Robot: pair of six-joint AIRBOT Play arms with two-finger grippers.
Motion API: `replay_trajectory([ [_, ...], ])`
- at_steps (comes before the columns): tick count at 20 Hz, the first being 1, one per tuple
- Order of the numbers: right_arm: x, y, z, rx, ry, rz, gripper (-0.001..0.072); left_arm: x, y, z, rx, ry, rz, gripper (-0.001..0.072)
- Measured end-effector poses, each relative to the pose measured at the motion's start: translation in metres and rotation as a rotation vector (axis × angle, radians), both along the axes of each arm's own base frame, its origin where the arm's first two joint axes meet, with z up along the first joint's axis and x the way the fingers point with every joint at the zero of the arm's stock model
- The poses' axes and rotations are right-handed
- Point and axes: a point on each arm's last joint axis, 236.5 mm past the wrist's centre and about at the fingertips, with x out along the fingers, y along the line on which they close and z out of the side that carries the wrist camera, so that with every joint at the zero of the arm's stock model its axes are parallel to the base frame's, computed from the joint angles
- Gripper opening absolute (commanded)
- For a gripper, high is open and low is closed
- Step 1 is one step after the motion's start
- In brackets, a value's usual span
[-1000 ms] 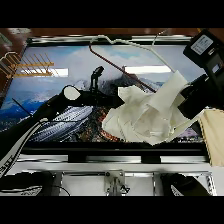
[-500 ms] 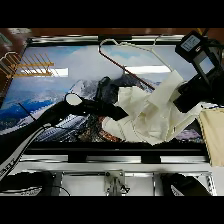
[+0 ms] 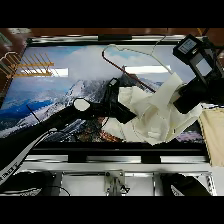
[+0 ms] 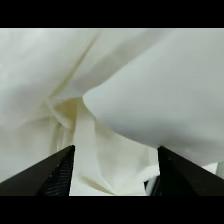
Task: Fold the shirts.
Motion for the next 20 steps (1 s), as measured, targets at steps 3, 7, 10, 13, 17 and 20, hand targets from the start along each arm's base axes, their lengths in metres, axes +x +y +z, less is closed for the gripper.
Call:
replay_trajectory([
  [3,-0.006,-0.005,-0.002,-0.005,0.021,-0.021,0.0107,0.033,0.020,0.003,0.003,-0.018,0.087,0.0597],
  [7,-0.019,-0.020,0.012,0.020,-0.017,-0.105,0.0107,0.074,0.061,-0.006,-0.021,0.108,0.231,0.0599],
  [10,-0.030,-0.016,0.026,0.096,-0.061,-0.120,0.0107,0.071,0.057,-0.021,-0.036,0.209,0.225,0.0606],
  [13,-0.043,-0.005,0.031,0.163,-0.058,-0.094,0.0107,0.054,0.021,-0.031,-0.074,0.296,0.175,0.0616],
  [17,-0.056,0.005,0.029,0.197,-0.023,-0.054,0.0108,0.041,-0.035,-0.032,-0.132,0.356,0.108,0.0616],
  [20,-0.059,0.008,0.029,0.202,-0.014,-0.041,0.0107,0.046,-0.058,-0.040,-0.149,0.372,0.095,0.0602],
])
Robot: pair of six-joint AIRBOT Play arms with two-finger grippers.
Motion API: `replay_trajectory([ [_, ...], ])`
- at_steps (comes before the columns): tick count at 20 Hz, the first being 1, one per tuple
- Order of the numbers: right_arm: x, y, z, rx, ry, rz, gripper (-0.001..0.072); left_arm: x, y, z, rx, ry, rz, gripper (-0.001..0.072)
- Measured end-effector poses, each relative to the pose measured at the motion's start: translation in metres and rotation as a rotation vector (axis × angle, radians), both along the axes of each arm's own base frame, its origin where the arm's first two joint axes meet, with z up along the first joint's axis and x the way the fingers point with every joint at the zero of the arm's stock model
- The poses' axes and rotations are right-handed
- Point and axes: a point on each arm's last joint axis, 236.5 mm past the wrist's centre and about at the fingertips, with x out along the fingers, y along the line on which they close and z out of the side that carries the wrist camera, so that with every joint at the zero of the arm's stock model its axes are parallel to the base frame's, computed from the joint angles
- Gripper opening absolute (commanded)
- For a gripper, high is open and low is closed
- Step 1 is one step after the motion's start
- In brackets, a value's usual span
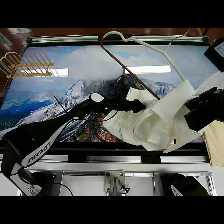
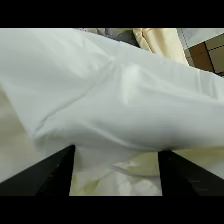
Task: Fold the shirts.
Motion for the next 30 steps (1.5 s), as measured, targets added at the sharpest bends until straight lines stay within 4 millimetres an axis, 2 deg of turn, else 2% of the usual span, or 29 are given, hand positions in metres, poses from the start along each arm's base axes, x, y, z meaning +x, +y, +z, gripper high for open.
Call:
replay_trajectory([
  [1,0.000,0.000,0.000,0.001,0.000,0.001,0.0107,0.006,-0.002,-0.004,0.001,0.003,0.018,0.0540],
  [2,0.000,0.000,0.000,0.000,-0.001,0.001,0.0108,0.008,-0.005,-0.009,0.002,0.009,0.022,0.0340],
  [4,0.000,-0.002,0.001,-0.008,-0.005,-0.004,0.0107,0.004,-0.011,-0.014,-0.002,0.021,0.006,0.0105],
  [5,0.001,-0.003,0.001,-0.011,-0.009,-0.007,0.0107,0.002,-0.013,-0.016,-0.003,0.026,0.001,0.0052],
  [9,0.003,-0.005,0.003,-0.019,-0.021,-0.011,0.0107,0.010,-0.014,-0.016,-0.014,0.031,0.027,0.0049],
  [13,0.005,-0.009,0.004,-0.029,-0.031,-0.021,0.0107,0.038,0.004,-0.006,-0.025,-0.007,0.080,0.0059],
  [14,0.006,-0.010,0.004,-0.034,-0.032,-0.025,0.0108,0.046,0.011,-0.003,-0.029,-0.013,0.089,0.0217],
  [15,0.006,-0.012,0.004,-0.038,-0.034,-0.029,0.0107,0.050,0.018,-0.002,-0.031,-0.015,0.082,0.0438],
  [16,0.006,-0.012,0.004,-0.041,-0.035,-0.032,0.0107,0.051,0.023,-0.001,-0.033,-0.009,0.066,0.0503],
  [20,0.007,-0.014,0.004,-0.047,-0.038,-0.036,0.0108,0.033,0.030,-0.010,-0.049,0.072,-0.034,0.0504],
  [24,0.007,-0.014,0.005,-0.048,-0.038,-0.035,0.0107,0.006,0.014,-0.024,-0.053,0.131,-0.102,0.0505],
  [26,0.007,-0.014,0.005,-0.048,-0.038,-0.035,0.0107,0.000,0.003,-0.025,-0.062,0.147,-0.095,0.0505],
  [27,0.007,-0.014,0.005,-0.048,-0.038,-0.035,0.0108,0.001,-0.002,-0.025,-0.069,0.151,-0.078,0.0499],
  [28,0.007,-0.014,0.005,-0.048,-0.038,-0.035,0.0107,0.004,-0.005,-0.025,-0.073,0.150,-0.056,0.0342],
  [29,0.007,-0.014,0.005,-0.048,-0.038,-0.035,0.0108,0.007,-0.007,-0.023,-0.079,0.153,-0.036,0.0089],
  [30,0.007,-0.014,0.005,-0.048,-0.039,-0.035,0.0108,0.012,-0.007,-0.023,-0.081,0.149,-0.016,0.0051],
])
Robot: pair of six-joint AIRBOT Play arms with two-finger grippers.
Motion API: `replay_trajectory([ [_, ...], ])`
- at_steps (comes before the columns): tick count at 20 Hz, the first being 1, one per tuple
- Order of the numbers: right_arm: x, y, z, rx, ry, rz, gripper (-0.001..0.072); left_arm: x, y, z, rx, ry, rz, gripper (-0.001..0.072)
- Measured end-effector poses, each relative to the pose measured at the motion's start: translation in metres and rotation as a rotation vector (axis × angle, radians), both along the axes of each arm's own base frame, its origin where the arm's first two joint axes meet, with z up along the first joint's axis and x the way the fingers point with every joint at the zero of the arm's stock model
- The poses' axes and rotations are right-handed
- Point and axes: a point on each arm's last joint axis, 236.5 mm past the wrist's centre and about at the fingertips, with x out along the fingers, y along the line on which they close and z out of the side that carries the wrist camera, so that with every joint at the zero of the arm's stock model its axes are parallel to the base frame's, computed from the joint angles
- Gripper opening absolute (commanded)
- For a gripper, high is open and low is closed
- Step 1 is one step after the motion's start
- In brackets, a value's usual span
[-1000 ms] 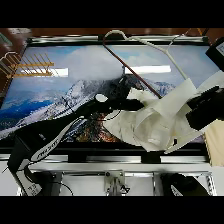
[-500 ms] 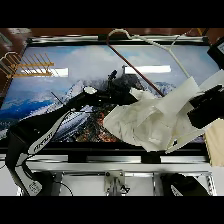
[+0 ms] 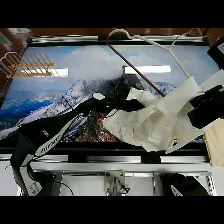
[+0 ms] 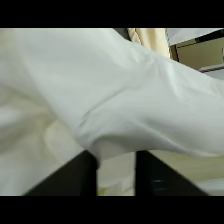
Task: Fold the shirts.
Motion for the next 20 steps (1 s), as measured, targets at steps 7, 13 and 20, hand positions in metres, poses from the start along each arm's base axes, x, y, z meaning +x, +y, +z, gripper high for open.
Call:
replay_trajectory([
  [7,0.000,0.001,0.000,-0.010,-0.001,0.016,0.0107,0.066,0.051,0.068,-0.063,-0.149,0.144,0.0049],
  [13,0.003,0.035,0.011,0.064,-0.053,0.154,0.0108,0.127,0.176,0.205,-0.156,-0.381,0.336,0.0050],
  [20,0.013,0.055,0.029,0.114,-0.146,0.222,0.0107,0.128,0.244,0.292,-0.222,-0.519,0.378,0.0050],
])
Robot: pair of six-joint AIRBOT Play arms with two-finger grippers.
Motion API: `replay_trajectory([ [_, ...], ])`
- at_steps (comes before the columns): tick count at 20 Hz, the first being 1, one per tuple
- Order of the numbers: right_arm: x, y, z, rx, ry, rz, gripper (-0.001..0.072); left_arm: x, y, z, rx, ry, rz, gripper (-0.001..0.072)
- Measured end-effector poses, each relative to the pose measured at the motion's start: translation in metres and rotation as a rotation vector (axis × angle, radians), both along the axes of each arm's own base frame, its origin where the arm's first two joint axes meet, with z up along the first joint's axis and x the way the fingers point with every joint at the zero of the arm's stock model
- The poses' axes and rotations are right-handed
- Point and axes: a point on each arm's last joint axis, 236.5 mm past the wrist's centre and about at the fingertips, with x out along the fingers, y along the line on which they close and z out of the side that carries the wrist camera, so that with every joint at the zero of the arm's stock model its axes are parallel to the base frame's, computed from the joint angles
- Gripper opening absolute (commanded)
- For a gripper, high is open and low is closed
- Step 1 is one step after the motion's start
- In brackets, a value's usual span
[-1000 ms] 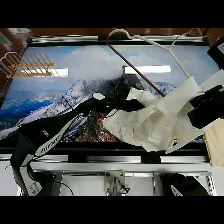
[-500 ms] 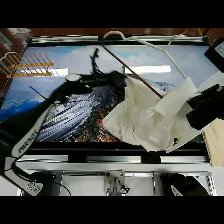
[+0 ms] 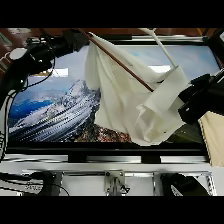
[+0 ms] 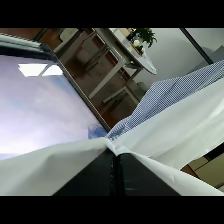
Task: Fold the shirts.
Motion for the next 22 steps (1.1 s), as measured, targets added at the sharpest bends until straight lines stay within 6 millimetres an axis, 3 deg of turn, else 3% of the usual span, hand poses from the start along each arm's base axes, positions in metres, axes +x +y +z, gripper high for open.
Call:
replay_trajectory([
  [2,0.006,0.003,-0.003,-0.003,0.003,0.004,0.0107,0.003,0.013,-0.006,0.042,0.006,0.009,0.0050],
  [4,0.016,0.011,-0.014,-0.002,0.040,0.016,0.0107,0.005,0.023,-0.025,0.116,0.045,0.009,0.0051],
  [10,0.067,0.059,-0.069,0.014,0.167,0.117,0.0107,-0.001,0.060,-0.131,0.510,0.248,0.013,0.0050],
  [13,0.088,0.088,-0.085,0.057,0.174,0.192,0.0107,-0.016,0.086,-0.168,0.691,0.356,0.018,0.0050],
  [16,0.099,0.105,-0.071,0.119,0.108,0.234,0.0107,-0.030,0.108,-0.155,0.773,0.357,0.056,0.0049],
  [20,0.097,0.112,-0.024,0.199,-0.029,0.252,0.0107,-0.052,0.140,-0.083,0.778,0.248,0.194,0.0050],
  [22,0.091,0.116,-0.013,0.238,-0.037,0.258,0.0107,-0.071,0.155,-0.054,0.772,0.224,0.244,0.0050],
])
